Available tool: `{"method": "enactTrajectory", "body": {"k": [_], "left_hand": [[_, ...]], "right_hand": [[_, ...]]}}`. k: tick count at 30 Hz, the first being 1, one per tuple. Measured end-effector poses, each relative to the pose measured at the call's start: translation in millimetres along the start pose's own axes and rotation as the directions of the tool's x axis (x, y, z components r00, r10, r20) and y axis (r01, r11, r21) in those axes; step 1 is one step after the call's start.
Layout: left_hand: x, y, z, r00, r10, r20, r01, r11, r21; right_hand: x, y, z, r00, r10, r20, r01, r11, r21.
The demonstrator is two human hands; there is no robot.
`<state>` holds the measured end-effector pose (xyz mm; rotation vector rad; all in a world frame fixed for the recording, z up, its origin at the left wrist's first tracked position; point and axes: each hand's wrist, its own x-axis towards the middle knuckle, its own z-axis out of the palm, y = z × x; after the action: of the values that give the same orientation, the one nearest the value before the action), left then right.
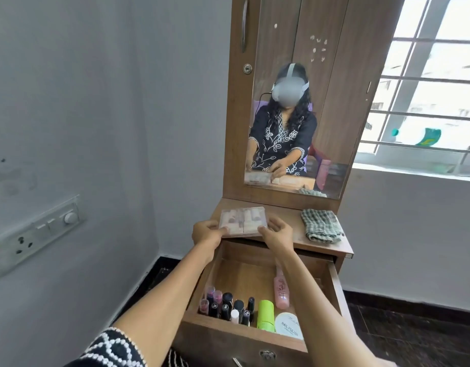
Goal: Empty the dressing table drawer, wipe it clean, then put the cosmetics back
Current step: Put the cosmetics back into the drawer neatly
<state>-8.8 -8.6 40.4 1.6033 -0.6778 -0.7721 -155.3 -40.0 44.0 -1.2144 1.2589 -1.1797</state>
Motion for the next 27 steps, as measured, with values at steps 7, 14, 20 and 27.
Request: {"method": "enactTrajectory", "body": {"k": [7, 14, 20, 27], "left_hand": [[-35.6, -18.1, -24.1, 0.996, -0.085, 0.03, 0.086, 0.996, -0.033], [-62.0, -39.1, -32.6, 0.997, -0.054, 0.054, 0.052, 0.998, 0.046], [-68.9, -61.8, -24.6, 0.994, 0.014, 0.106, -0.031, 0.986, 0.162], [-66.0, -66.4, -12.5, 0.978, 0.143, 0.151, -0.189, 0.913, 0.361]], "right_hand": [[-49.4, 19.4, -13.2, 0.997, 0.055, -0.049, -0.051, 0.996, 0.079], [-77.2, 51.9, -18.6, 0.978, 0.179, -0.108, -0.157, 0.97, 0.185], [-77.9, 62.5, -20.3, 0.963, 0.232, -0.135, -0.206, 0.961, 0.183], [-73.1, 64.2, -26.0, 0.953, 0.278, -0.12, -0.264, 0.957, 0.123]]}}
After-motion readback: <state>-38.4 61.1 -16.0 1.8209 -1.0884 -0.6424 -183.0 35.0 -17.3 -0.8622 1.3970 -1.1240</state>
